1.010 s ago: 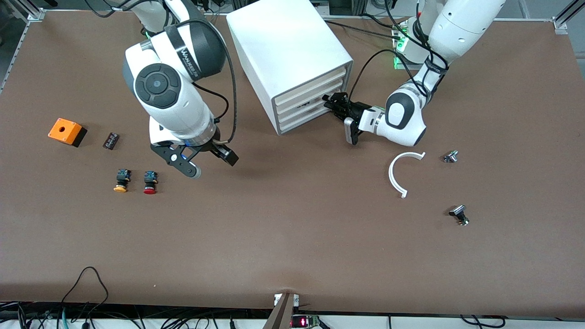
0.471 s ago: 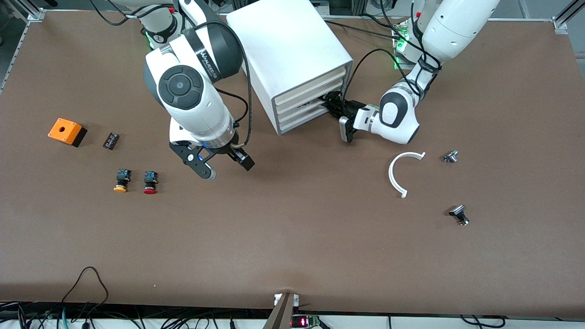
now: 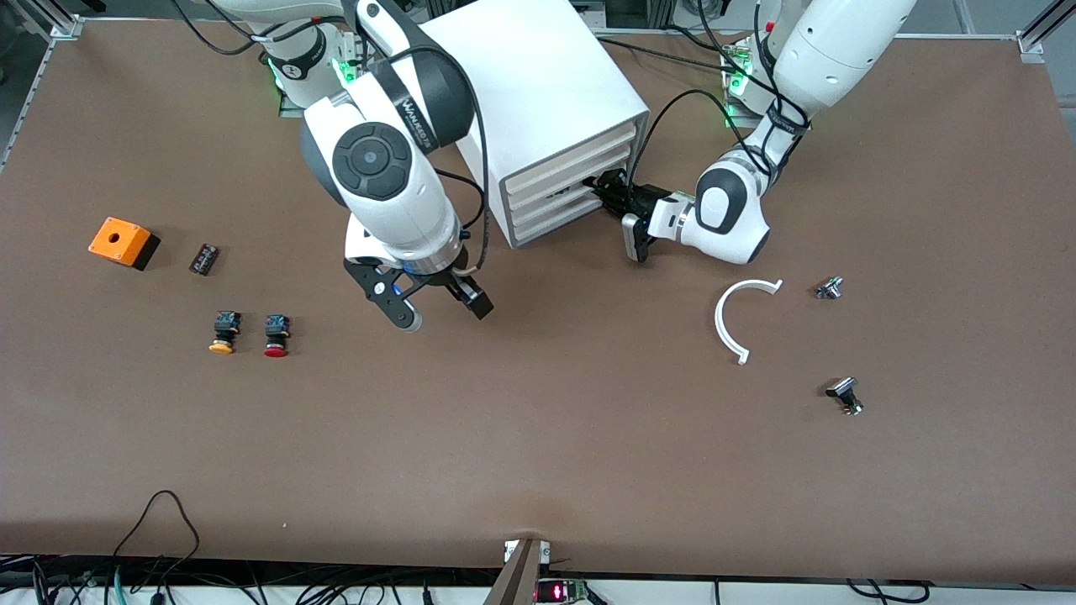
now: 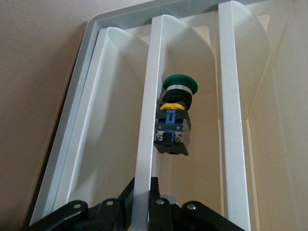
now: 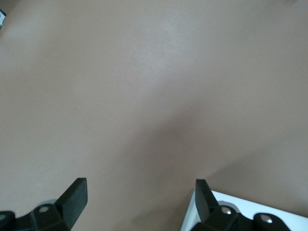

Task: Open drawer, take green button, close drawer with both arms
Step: 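Pull the drawer out with the left gripper while the right gripper reaches in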

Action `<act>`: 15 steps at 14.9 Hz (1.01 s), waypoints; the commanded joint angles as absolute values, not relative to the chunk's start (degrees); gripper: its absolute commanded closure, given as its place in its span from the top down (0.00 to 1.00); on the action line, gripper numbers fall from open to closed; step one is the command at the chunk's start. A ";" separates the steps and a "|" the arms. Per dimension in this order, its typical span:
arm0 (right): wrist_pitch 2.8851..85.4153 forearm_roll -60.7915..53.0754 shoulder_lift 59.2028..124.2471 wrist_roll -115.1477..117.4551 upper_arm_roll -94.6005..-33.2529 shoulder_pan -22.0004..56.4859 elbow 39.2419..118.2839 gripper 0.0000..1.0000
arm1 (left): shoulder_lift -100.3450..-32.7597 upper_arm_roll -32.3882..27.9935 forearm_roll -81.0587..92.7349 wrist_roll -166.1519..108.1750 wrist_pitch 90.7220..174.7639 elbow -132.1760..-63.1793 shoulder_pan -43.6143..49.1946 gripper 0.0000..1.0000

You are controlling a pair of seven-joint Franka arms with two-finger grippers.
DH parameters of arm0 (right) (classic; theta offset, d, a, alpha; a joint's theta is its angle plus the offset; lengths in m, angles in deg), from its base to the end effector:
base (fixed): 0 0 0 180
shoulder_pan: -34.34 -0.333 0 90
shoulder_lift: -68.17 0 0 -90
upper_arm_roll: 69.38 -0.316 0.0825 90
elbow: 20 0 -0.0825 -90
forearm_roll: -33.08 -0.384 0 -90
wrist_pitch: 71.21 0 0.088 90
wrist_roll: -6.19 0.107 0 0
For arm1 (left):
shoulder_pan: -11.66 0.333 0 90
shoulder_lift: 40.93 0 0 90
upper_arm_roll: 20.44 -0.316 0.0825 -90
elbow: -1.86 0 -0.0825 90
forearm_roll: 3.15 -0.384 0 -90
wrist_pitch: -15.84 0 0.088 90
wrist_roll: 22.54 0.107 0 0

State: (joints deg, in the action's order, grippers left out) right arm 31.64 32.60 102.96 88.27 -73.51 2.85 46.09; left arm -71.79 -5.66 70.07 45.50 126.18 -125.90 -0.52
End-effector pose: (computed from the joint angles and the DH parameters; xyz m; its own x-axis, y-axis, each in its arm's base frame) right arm 0.6030 0.4154 0.4509 0.6777 -0.7340 -0.0440 -0.7353 -0.6764 -0.0419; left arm 0.3937 -0.2864 0.1332 0.8386 -0.5430 0.0439 -0.2000 -0.2318 0.9520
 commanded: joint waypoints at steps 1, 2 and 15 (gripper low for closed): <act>33.03 31.76 105.17 92.13 -73.24 1.21 43.73 0.99 | -71.17 -6.19 71.12 46.46 126.41 -125.32 -0.38 0.00; 34.08 31.76 105.52 93.53 -73.24 0.86 43.73 0.99 | -71.25 -6.72 70.42 46.02 126.41 -124.01 -0.12 0.00; 44.80 32.02 111.23 111.64 -72.98 -8.54 43.73 0.99 | -77.49 -14.19 54.06 36.79 125.71 -105.37 4.02 0.00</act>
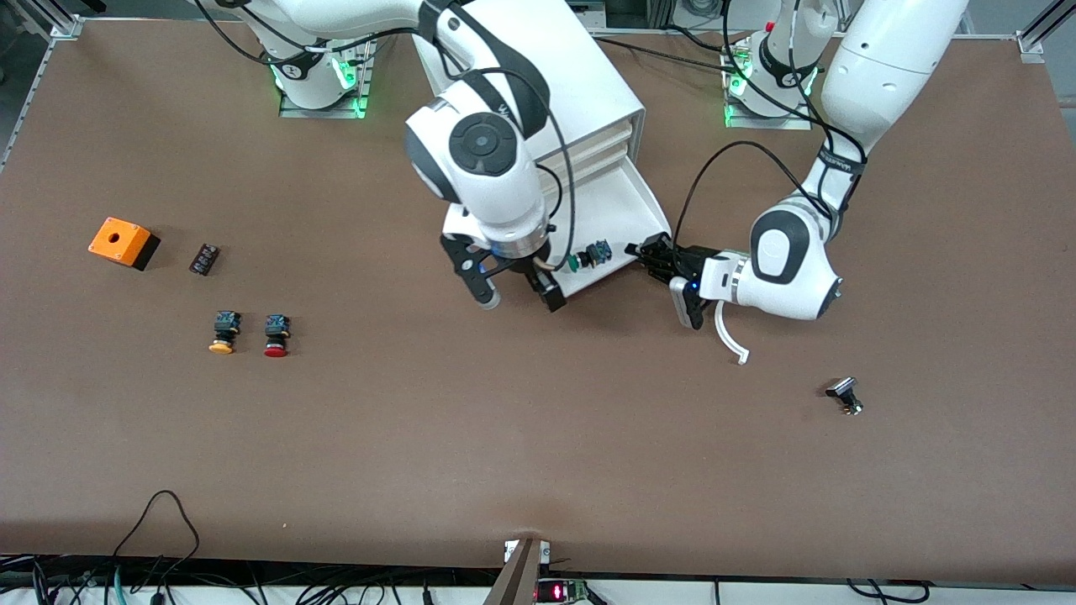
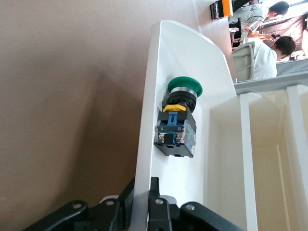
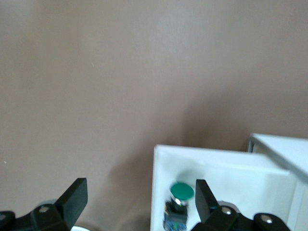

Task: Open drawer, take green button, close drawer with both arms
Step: 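Pull the drawer out with the left gripper while the right gripper reaches in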

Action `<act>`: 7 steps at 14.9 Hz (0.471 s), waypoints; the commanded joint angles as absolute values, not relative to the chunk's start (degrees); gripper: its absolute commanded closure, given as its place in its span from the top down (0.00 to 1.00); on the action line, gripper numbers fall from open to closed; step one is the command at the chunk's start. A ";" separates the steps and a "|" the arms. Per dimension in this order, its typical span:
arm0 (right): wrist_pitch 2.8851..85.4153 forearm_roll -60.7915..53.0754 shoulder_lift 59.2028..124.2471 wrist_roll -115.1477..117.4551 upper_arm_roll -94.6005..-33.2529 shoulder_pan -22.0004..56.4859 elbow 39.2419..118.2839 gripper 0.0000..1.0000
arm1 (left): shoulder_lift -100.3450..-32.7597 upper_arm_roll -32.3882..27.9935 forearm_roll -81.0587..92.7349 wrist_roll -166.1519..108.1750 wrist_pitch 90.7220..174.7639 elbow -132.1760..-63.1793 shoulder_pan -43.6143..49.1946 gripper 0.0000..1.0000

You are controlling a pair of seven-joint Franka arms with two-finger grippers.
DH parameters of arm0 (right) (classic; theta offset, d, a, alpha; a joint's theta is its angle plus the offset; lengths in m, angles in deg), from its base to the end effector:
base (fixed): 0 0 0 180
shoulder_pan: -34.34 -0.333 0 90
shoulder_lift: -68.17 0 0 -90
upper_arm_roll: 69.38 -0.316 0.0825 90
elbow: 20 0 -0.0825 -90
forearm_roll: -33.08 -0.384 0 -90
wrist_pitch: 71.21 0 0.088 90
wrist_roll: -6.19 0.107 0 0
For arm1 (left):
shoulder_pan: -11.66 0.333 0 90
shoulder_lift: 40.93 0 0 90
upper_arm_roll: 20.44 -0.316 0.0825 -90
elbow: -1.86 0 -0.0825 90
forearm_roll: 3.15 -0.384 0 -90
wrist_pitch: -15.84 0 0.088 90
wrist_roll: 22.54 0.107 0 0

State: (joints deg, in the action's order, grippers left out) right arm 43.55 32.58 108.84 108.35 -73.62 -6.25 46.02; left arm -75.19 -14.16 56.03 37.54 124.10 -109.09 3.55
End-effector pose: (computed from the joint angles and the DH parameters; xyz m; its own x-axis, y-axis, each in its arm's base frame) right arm 0.5517 0.5258 0.3951 0.5219 -0.8488 -0.0850 -0.8506 -0.5104 -0.1263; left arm 0.5368 -0.2029 0.1675 0.8516 -0.5139 0.1029 -0.3285 -0.3704 0.8688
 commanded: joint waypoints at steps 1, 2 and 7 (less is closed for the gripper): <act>45.85 32.11 111.94 112.87 -72.98 -9.25 43.73 0.99 | -77.49 -14.19 53.98 36.79 125.71 -105.02 4.19 0.00; 46.82 32.11 112.81 114.02 -72.98 -10.04 43.73 0.99 | -77.41 -14.19 53.98 36.79 125.71 -105.02 4.54 0.19; 51.39 32.28 116.24 117.01 -72.89 -12.50 43.73 0.99 | -76.09 -14.37 53.89 36.62 124.66 -104.84 5.69 1.00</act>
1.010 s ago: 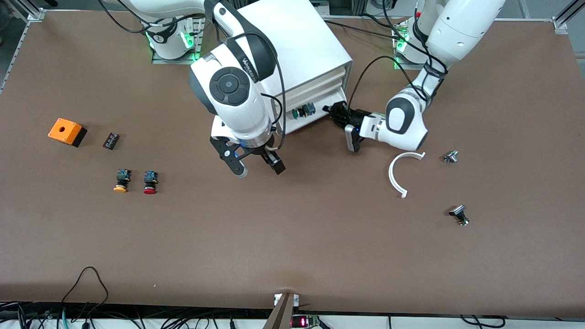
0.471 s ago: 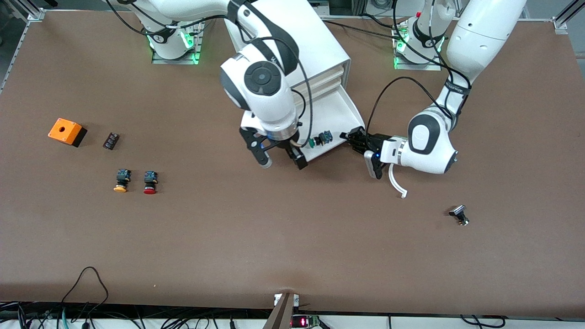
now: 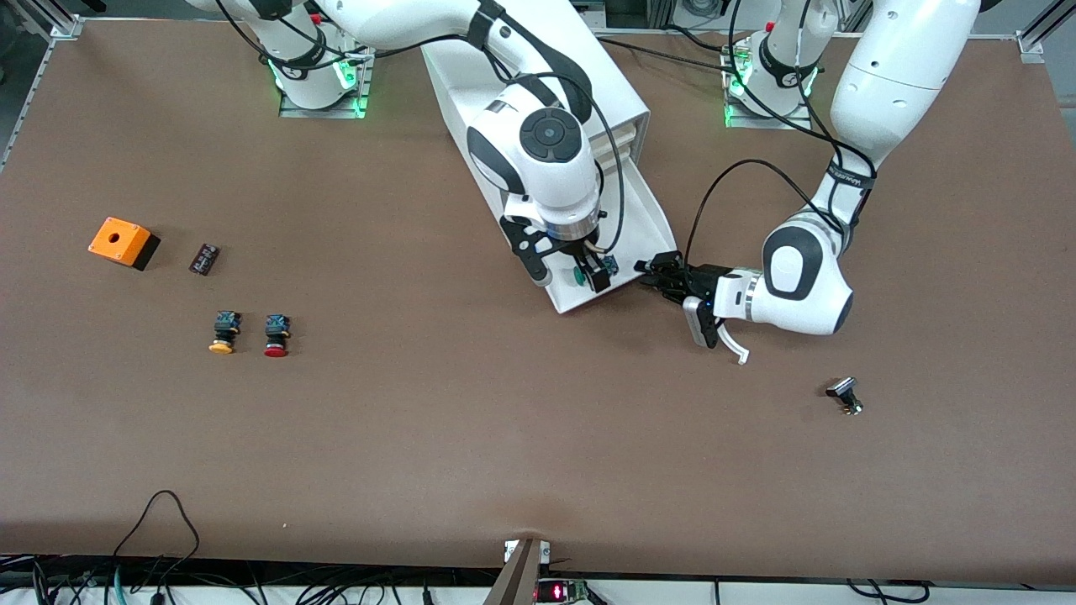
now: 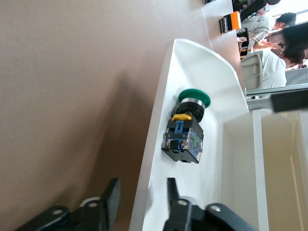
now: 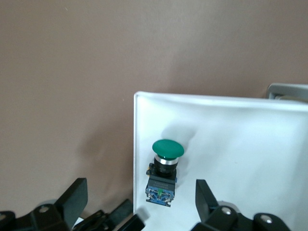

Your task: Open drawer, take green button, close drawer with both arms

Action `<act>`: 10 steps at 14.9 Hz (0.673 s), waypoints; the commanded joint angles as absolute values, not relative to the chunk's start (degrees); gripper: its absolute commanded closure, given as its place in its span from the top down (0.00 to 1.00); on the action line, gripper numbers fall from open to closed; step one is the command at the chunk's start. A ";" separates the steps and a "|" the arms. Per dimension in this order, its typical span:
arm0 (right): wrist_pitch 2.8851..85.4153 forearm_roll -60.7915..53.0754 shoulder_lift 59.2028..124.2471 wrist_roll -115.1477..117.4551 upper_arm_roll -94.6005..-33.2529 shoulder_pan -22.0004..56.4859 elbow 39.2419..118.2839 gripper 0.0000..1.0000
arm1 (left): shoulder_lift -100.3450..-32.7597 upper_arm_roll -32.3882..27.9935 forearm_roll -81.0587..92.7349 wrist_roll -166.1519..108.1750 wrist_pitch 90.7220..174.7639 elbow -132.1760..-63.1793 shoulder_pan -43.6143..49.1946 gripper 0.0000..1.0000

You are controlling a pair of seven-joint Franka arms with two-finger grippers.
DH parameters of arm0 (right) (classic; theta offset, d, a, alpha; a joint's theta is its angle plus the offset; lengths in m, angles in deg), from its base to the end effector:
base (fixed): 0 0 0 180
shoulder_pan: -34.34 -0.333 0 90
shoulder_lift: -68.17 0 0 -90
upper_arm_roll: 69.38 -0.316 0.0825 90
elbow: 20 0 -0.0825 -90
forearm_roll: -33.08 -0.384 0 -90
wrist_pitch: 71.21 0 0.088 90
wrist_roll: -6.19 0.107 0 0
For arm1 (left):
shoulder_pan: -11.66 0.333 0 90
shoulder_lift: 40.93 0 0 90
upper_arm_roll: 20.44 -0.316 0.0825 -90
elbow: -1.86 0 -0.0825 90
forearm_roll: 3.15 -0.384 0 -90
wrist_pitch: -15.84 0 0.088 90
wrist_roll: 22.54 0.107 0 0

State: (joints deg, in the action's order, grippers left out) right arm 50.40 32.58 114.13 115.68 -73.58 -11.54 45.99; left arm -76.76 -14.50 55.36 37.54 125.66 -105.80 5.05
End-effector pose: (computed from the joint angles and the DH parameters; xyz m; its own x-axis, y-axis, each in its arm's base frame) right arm 0.5111 0.5842 0.3367 0.4860 -0.8665 -0.1135 -0.8714 -0.4706 -0.1387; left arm 0.5625 -0.1856 0.1691 0.8656 -0.4819 0.1360 -0.3547 -0.3983 0.8459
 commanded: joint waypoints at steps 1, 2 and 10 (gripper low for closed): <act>51.66 32.28 116.95 117.02 -72.89 -12.77 43.73 0.99 | -75.74 -14.89 53.28 35.48 123.78 -104.06 5.69 1.00; 52.45 32.28 117.47 117.10 -72.80 -13.12 43.73 0.99 | -75.74 -15.51 51.44 33.90 122.47 -102.57 5.69 1.00; 57.20 32.46 121.17 118.51 -72.63 -14.88 43.73 0.99 | -75.65 -18.41 31.42 9.04 105.86 -86.58 5.78 1.00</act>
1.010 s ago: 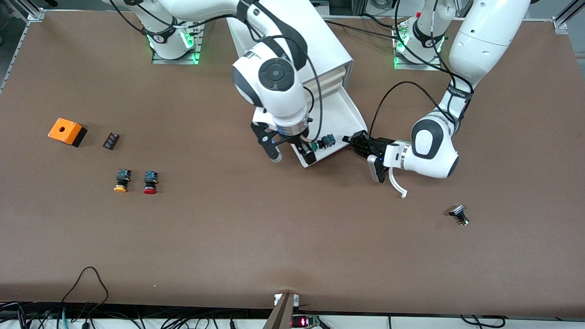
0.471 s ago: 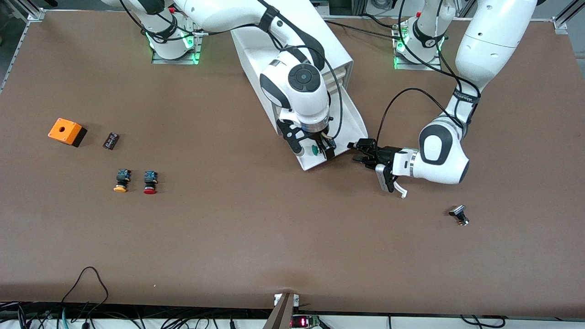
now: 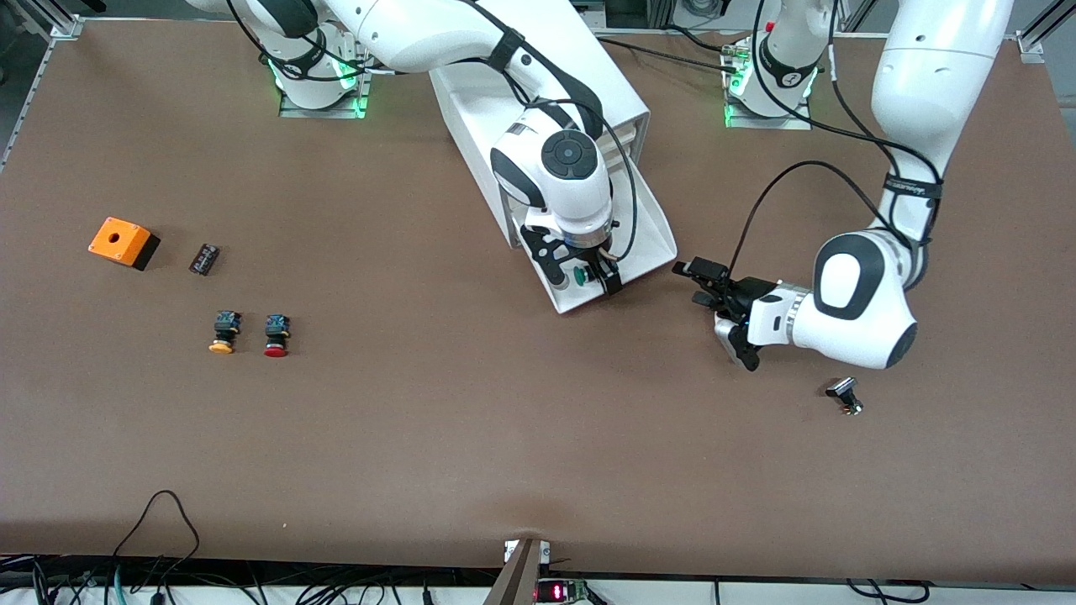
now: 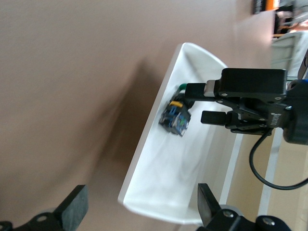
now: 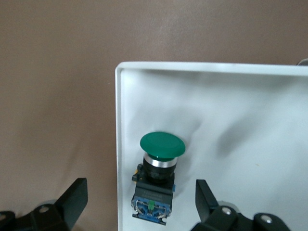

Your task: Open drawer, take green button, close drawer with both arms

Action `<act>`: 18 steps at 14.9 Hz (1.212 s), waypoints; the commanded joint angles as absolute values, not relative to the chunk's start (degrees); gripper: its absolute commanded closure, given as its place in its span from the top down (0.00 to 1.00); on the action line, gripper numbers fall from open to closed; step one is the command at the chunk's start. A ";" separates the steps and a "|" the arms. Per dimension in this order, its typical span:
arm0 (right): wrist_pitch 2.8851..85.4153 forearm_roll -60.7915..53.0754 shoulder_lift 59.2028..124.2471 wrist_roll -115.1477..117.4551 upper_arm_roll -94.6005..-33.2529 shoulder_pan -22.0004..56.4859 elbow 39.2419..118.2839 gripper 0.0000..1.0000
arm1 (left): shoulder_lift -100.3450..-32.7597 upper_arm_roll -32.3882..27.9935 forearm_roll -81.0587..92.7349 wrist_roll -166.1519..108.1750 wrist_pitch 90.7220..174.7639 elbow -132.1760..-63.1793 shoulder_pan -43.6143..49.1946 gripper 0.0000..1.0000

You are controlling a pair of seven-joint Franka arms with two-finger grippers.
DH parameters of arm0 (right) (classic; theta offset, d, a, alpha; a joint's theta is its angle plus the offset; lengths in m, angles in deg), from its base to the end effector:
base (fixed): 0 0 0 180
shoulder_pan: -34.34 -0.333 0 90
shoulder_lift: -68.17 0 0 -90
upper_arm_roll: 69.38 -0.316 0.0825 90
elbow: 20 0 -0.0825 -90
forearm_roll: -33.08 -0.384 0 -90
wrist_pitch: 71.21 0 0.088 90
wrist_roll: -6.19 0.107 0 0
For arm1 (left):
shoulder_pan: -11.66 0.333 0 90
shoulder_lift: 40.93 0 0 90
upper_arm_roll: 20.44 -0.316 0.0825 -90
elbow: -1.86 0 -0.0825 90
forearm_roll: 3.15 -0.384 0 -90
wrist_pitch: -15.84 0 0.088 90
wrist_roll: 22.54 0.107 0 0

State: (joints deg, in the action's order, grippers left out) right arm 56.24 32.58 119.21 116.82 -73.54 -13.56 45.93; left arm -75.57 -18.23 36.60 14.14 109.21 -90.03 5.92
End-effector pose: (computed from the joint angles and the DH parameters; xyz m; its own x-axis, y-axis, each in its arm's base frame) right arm 0.4955 0.6067 0.2788 0.4940 -0.8605 -0.1244 -0.8668 -0.4762 -0.1482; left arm 0.6201 -0.1493 0.2666 0.8277 -0.5457 -0.1307 -0.2705 -0.5921 0.7591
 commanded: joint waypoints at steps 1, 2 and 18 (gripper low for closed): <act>57.90 32.46 121.43 118.60 -72.63 -14.96 43.81 0.99 | -75.65 -18.41 28.60 6.58 104.28 -84.30 5.78 1.00; 58.08 32.46 121.78 118.60 -72.63 -15.23 43.73 0.99 | -75.65 -18.50 26.05 3.60 102.00 -81.75 5.69 1.00; 44.40 32.90 120.73 113.25 -72.28 -12.69 36.28 0.00 | -75.38 -17.80 -0.87 -17.86 89.49 -58.78 3.14 1.00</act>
State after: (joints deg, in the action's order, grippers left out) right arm 51.21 32.78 121.04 116.20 -72.09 -14.46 41.49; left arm -74.89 -17.52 -0.43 -15.65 88.85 -59.50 3.32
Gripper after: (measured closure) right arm 0.577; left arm 0.000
